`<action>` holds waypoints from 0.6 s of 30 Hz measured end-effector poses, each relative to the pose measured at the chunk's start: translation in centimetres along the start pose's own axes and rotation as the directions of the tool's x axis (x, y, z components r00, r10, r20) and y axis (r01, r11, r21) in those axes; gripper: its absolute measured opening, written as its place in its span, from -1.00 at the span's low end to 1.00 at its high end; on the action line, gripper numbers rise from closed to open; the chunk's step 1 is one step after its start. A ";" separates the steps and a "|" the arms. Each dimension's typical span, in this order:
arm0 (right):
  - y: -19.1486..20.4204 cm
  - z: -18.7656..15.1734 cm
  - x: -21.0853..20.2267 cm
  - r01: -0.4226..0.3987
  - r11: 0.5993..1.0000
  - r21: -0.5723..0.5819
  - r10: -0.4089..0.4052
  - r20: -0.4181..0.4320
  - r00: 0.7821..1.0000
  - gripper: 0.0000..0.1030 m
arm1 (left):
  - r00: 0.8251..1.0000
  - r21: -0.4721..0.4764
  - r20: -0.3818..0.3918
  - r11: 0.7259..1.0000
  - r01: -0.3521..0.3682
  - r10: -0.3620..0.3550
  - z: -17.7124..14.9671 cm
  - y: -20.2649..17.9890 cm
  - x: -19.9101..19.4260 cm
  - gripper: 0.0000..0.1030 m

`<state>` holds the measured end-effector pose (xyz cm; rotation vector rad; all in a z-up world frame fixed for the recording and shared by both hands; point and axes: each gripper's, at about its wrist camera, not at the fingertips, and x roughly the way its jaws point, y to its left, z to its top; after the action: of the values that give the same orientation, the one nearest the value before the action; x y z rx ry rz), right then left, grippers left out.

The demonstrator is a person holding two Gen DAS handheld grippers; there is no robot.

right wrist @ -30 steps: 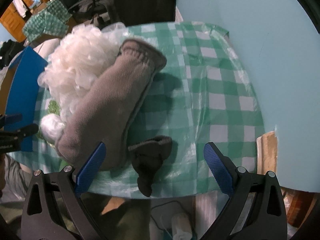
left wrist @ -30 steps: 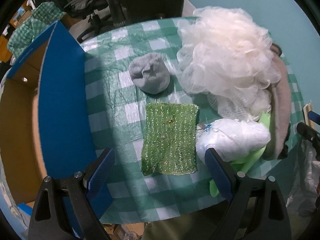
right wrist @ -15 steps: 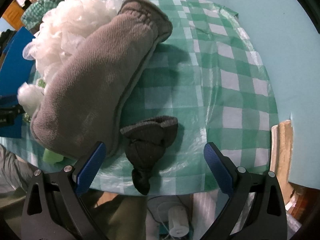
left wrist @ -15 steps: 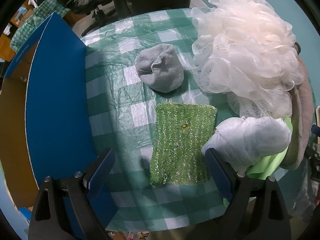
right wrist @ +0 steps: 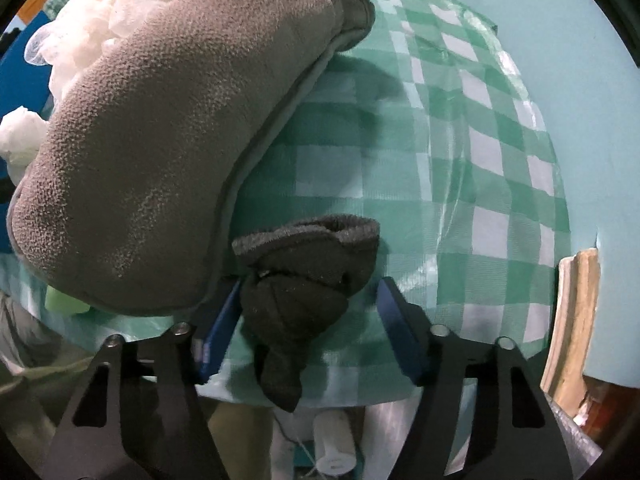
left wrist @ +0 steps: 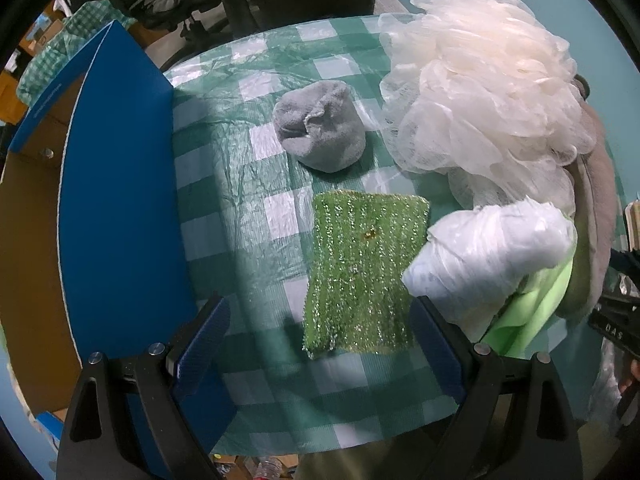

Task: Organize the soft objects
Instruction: 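Reach the left tool to the green scrubber while the right tool reaches the dark sock, then close the left tool on the green scrubber while the right tool grips the dark sock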

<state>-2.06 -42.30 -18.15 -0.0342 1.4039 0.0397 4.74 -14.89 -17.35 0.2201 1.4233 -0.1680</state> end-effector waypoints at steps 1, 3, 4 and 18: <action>-0.2 0.1 -0.1 0.000 1.000 0.001 0.000 0.005 1.000 0.10 | 1.000 0.004 -0.001 1.000 0.000 0.000 -0.3 -0.1 0.1 0.80; -0.3 0.2 0.0 -0.001 1.000 0.004 0.001 0.008 1.000 -0.15 | 1.000 0.011 -0.006 1.000 -0.004 0.004 -0.6 -0.2 0.3 0.80; -0.6 0.4 0.0 -0.003 1.000 0.008 0.003 0.008 1.000 -0.16 | 1.000 0.012 -0.005 1.000 -0.003 0.003 -0.8 -0.2 0.3 0.80; -2.7 -0.1 -0.7 -0.046 0.998 0.044 0.046 0.003 0.999 -0.17 | 0.999 0.031 -0.033 1.000 0.003 -0.002 -1.4 -0.6 2.7 0.79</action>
<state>-2.13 -45.04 -17.49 0.0351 1.4035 0.0470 3.63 -15.11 -20.27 0.2477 1.4548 -0.1898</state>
